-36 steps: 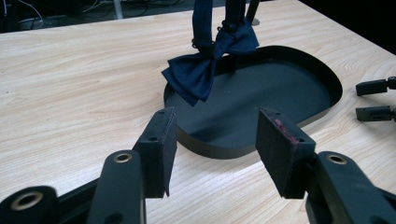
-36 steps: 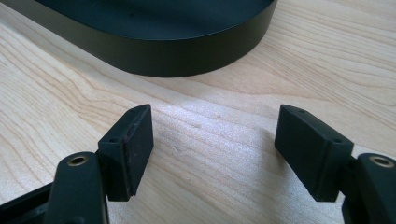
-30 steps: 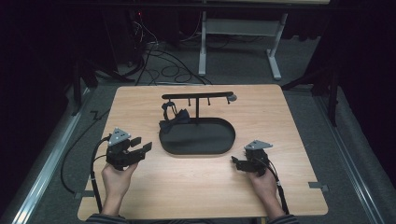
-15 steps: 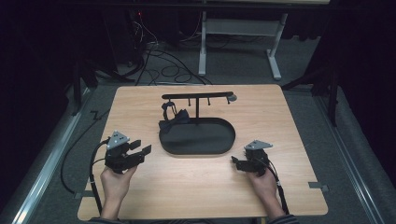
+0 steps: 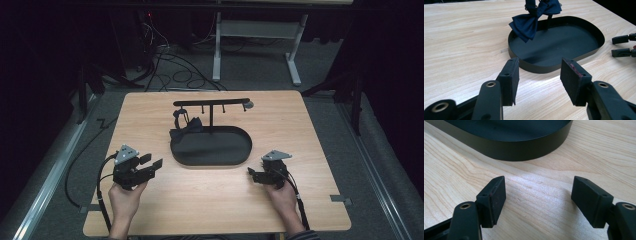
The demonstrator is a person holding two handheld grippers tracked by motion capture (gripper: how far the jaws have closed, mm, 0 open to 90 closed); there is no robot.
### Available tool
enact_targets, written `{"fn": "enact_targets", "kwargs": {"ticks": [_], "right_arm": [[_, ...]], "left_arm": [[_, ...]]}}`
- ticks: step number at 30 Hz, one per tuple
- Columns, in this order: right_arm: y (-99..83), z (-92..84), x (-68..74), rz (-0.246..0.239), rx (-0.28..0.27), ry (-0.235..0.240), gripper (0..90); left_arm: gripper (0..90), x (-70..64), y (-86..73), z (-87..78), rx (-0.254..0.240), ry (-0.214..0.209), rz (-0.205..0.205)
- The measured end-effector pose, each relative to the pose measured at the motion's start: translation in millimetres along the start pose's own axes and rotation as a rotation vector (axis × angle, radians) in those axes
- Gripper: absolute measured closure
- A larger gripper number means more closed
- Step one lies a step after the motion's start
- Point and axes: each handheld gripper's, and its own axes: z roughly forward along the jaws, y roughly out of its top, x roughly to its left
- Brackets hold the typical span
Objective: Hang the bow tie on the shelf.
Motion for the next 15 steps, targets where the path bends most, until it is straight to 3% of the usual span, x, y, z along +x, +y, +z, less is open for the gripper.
{"fn": "enact_targets", "kwargs": {"ticks": [15], "right_arm": [[0.0, 0.0, 0.0, 0.0, 0.0, 0.0, 29.3]], "left_arm": [[49.4, 3.6, -11.0, -4.6, -0.031, -0.02, -0.047]]}}
